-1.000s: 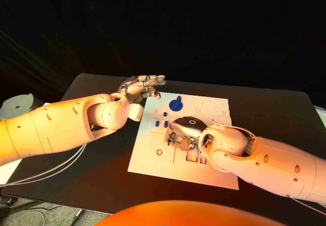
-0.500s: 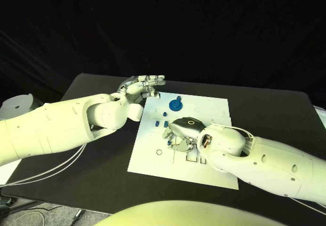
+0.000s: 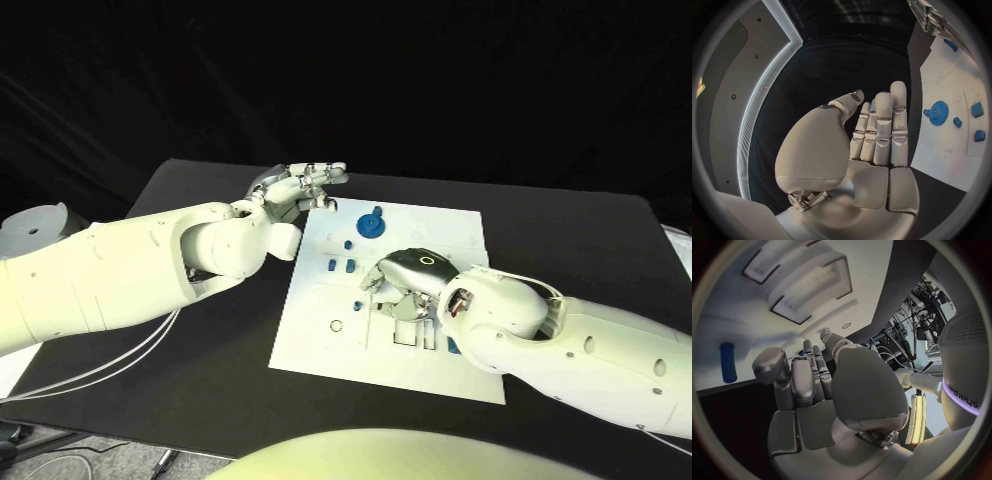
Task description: Assemble the parts on the task board
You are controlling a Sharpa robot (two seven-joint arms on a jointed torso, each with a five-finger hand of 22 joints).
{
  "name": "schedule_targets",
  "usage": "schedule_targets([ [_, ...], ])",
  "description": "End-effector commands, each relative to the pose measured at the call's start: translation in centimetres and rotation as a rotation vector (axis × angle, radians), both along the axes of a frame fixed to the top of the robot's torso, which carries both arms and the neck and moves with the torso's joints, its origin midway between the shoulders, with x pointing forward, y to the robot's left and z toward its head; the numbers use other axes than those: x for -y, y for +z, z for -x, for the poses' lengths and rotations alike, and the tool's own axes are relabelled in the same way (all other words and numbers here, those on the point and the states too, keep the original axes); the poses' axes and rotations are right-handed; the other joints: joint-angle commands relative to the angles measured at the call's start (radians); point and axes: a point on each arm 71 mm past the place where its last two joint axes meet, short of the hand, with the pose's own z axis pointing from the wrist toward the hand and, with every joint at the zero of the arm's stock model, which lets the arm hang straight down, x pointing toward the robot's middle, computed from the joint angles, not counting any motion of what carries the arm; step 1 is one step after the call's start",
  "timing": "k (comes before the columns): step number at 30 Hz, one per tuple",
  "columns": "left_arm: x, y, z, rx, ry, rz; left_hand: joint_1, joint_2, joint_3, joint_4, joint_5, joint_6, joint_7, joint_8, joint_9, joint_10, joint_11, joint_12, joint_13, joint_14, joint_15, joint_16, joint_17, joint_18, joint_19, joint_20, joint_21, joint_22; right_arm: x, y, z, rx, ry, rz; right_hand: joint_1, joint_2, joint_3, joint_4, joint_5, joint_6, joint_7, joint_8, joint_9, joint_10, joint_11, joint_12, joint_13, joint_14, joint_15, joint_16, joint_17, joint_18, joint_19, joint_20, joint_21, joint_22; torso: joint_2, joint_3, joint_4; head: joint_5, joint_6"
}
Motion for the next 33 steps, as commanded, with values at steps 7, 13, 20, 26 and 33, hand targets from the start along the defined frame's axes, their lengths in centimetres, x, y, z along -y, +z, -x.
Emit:
schedule_targets([
  [7,0.1,0.1,0.1,0.003,-0.018,0.014,-0.002,0.008,-0.007,-0.001,0.006,-0.007,0.002,0.001,-0.001,-0.007,-0.001,0.001,-0.001,-0.006,0.0,0.004,-0.001,0.011,-0.005,0.003,-0.004,-0.001,5.5,3.6,-2.2,0.035,-0.147,-0.017,-0.004,-0.017,-0.043,-0.005,-0.002,-0.009,-0.014,-0.001,-0.003,-0.039,-0.003,-0.007,-0.006,0.034,0.001,-0.002,-0.012,0.013,0.011,0.0,-0.005,-0.006,-0.001,-0.0004,-0.0055,-0.023,0.013],
  [13,0.3,0.1,0.1,0.003,-0.023,0.016,0.0,0.009,-0.008,-0.002,0.006,-0.007,0.002,0.001,-0.001,-0.008,-0.001,0.002,-0.001,-0.007,0.0,0.004,-0.002,0.011,-0.005,0.003,-0.004,-0.001,8.4,4.2,-3.3,0.052,-0.207,0.065,0.005,-0.021,-0.084,0.003,-0.002,-0.015,-0.042,0.0,-0.002,-0.066,-0.024,-0.012,-0.005,0.037,-0.018,0.0,-0.015,0.012,0.017,-0.014,-0.003,-0.001,0.0,0.0006,-0.005,-0.029,0.018],
  [20,0.3,0.1,0.1,0.003,-0.024,0.016,0.0,0.009,-0.008,-0.002,0.006,-0.007,0.002,0.001,-0.001,-0.008,-0.001,0.002,-0.001,-0.007,0.0,0.004,-0.002,0.011,-0.005,0.003,-0.004,-0.001,9.6,4.0,-3.7,0.06,-0.221,0.126,0.013,-0.017,-0.098,0.01,-0.002,-0.006,-0.05,0.003,-0.001,-0.06,-0.032,-0.004,-0.004,0.038,-0.023,-0.001,-0.019,0.011,0.02,-0.02,-0.001,0.002,0.0,0.0003,-0.0048,-0.033,0.021],
  [26,0.4,0.1,0.1,0.003,-0.026,0.017,0.0,0.009,-0.008,-0.002,0.006,-0.007,0.002,0.001,-0.001,-0.008,-0.001,0.002,-0.001,-0.007,0.0,0.004,-0.002,0.011,-0.005,0.003,-0.004,-0.001,9.2,3.5,-3.7,0.048,-0.201,0.145,0.022,-0.005,-0.099,0.016,-0.002,0.008,-0.054,0.005,0.001,-0.041,-0.032,0.009,-0.003,0.038,-0.022,-0.004,-0.025,0.009,0.024,-0.021,0.001,0.006,0.0,0.0006,-0.003,-0.031,0.02],
  [33,0.3,0.1,0.1,0.003,-0.024,0.016,0.0,0.009,-0.008,-0.002,0.006,-0.007,0.002,0.001,-0.001,-0.008,-0.001,0.002,-0.001,-0.007,0.0,0.004,-0.002,0.011,-0.005,0.003,-0.004,-0.001,8.4,2.6,-3.3,0.016,-0.166,0.163,0.034,0.009,-0.092,0.019,0.0,0.041,-0.052,0.01,0.004,0.001,-0.032,0.029,-0.003,0.038,-0.02,-0.006,-0.033,0.007,0.031,-0.02,0.007,0.015,0.0,-0.0004,-0.0039,-0.029,0.017],
])
